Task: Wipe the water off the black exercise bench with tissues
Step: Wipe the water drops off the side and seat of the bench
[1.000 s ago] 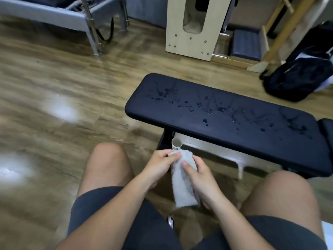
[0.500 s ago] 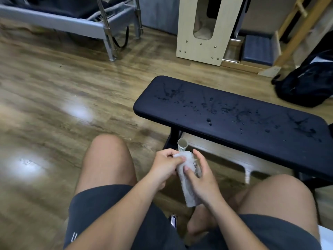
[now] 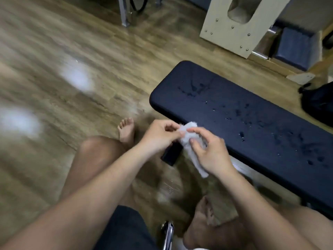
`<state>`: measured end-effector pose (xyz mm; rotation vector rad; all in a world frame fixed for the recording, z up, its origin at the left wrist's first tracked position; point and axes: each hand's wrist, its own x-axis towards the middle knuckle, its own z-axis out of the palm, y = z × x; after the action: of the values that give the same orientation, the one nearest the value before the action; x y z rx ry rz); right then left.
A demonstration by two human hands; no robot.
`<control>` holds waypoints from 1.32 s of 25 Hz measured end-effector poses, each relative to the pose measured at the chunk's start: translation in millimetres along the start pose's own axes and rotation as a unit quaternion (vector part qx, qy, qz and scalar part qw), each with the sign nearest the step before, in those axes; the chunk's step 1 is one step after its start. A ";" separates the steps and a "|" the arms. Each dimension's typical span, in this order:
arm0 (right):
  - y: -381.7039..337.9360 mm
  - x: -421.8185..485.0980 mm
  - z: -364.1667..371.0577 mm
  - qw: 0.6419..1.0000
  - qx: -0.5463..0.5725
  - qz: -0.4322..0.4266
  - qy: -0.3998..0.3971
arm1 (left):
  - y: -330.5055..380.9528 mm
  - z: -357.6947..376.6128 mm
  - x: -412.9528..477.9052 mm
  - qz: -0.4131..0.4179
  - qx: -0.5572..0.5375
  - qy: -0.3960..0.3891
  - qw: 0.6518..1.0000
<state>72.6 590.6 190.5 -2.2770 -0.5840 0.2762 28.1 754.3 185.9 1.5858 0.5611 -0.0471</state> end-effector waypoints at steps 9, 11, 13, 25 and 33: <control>-7.8 151.5 53.9 0.980 -0.183 -0.070 -0.027 | 30.3 -56.1 92.8 -0.034 0.251 0.093 0.963; -9.6 160.4 56.4 0.959 -0.251 -0.112 -0.068 | 28.2 -56.9 101.1 -0.018 0.384 -0.005 0.923; -7.5 190.1 40.4 0.934 -0.326 -0.120 -0.083 | 28.0 -57.9 110.4 -0.018 0.413 -0.048 0.909; -24.0 227.3 42.5 0.957 -0.218 -0.095 -0.167 | 35.9 -5.5 131.9 -0.052 0.582 -0.136 0.800; -12.7 344.3 24.0 0.955 -0.285 0.036 -0.066 | 74.7 28.9 129.8 0.151 0.491 -0.173 0.840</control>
<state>360.0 781.5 176.3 -2.8581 -0.7206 0.3273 178.7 769.6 205.1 2.5759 -0.0607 -0.4353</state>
